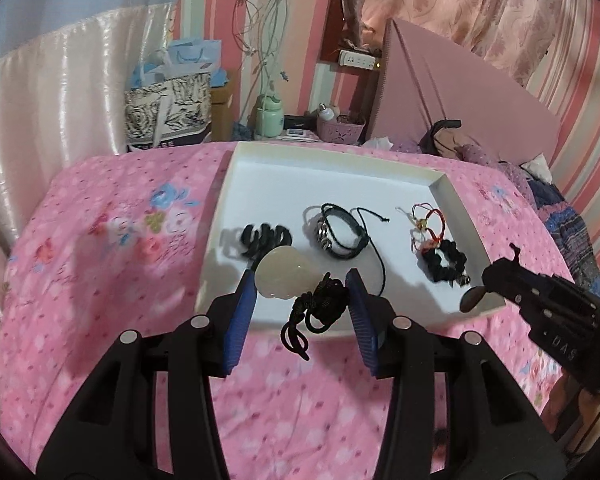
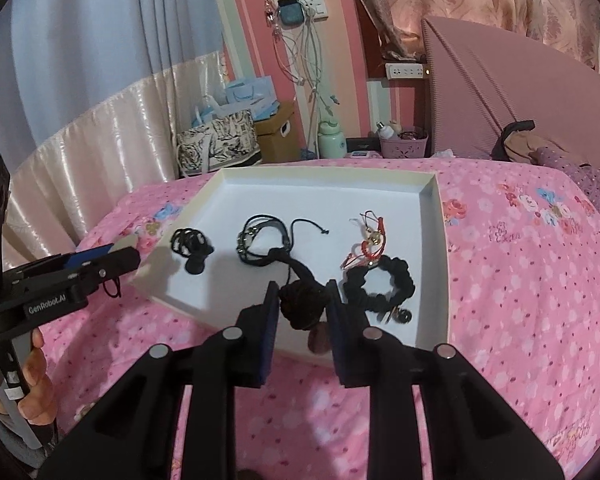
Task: Organize jewelry
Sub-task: 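Carry both items into the tray and open both tools to release them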
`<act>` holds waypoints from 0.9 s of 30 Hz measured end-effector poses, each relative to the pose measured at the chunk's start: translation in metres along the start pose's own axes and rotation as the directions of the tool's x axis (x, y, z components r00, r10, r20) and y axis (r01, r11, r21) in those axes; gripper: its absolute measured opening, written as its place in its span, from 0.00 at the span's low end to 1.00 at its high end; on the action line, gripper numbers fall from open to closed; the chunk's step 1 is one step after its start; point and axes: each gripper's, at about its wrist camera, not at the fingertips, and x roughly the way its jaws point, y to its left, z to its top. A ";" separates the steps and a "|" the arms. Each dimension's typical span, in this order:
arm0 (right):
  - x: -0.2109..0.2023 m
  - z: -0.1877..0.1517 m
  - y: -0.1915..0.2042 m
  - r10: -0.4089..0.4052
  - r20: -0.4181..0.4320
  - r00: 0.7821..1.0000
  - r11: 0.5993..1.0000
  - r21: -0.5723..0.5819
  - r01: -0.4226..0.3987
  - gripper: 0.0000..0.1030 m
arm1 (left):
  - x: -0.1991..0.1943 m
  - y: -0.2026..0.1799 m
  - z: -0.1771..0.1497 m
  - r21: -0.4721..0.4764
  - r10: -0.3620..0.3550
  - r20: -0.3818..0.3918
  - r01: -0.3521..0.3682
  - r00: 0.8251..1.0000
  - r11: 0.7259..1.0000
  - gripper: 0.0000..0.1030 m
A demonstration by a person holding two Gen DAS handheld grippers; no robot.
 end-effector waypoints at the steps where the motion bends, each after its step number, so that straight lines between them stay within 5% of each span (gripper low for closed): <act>1: 0.004 -0.001 -0.001 -0.003 -0.004 1.000 1.000 0.001 0.003 0.23 | 0.007 0.000 0.001 0.001 0.002 -0.002 -0.002 1.000 1.000 0.44; 8: 0.036 -0.011 -0.008 -0.022 -0.061 0.998 1.000 -0.011 0.021 0.22 | 0.047 0.007 -0.007 0.011 0.056 -0.030 -0.056 0.998 0.998 0.44; 27: 0.064 -0.021 -0.004 -0.022 -0.082 0.996 0.999 -0.026 0.020 0.19 | 0.076 0.019 -0.015 -0.022 0.036 -0.109 -0.038 0.993 0.999 0.44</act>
